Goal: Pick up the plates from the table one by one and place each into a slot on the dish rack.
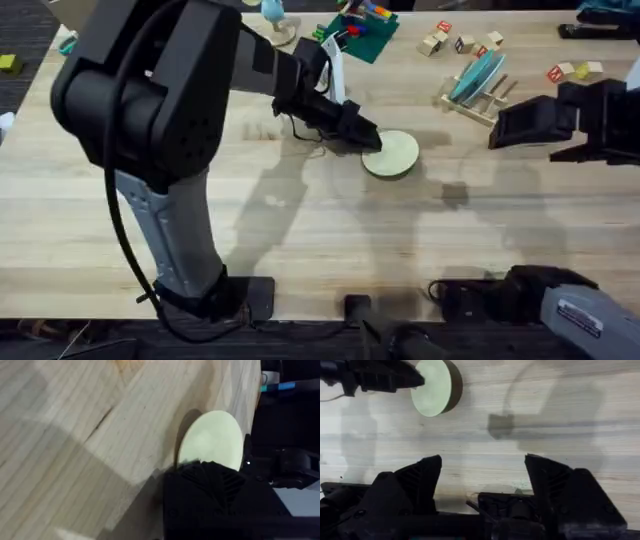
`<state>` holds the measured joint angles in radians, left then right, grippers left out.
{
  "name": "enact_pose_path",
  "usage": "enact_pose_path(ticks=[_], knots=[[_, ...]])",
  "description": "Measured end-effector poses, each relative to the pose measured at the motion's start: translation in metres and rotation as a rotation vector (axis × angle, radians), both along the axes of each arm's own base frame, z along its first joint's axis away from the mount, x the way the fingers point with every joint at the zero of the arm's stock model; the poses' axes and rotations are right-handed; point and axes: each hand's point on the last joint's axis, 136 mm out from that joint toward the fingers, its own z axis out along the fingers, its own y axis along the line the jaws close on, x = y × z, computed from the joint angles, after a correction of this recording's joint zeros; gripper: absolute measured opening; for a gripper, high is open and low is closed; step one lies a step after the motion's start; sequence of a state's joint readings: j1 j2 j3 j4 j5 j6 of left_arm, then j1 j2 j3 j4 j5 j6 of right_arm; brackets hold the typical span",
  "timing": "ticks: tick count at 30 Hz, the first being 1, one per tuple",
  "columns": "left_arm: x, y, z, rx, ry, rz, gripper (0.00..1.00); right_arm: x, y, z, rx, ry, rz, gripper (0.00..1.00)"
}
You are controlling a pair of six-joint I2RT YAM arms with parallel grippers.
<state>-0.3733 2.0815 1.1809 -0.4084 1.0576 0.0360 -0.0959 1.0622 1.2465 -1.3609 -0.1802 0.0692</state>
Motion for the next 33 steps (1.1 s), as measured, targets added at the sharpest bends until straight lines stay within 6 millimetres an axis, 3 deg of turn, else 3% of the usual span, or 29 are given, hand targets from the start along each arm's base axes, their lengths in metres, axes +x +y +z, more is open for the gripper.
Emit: enact_pose_path(ticks=[15,27,33], knots=[[0.0,0.0,0.0,0.001,0.003,0.002,0.042,0.005,0.007,-0.005,0.041,-0.016,0.013,0.995],[0.0,0.0,0.0,0.002,0.005,0.003,0.043,0.031,0.042,-0.067,0.294,-0.044,-0.002,0.995],[0.0,0.0,0.0,0.002,0.006,0.003,0.042,0.038,0.05,-0.093,0.379,-0.046,-0.061,0.995]])
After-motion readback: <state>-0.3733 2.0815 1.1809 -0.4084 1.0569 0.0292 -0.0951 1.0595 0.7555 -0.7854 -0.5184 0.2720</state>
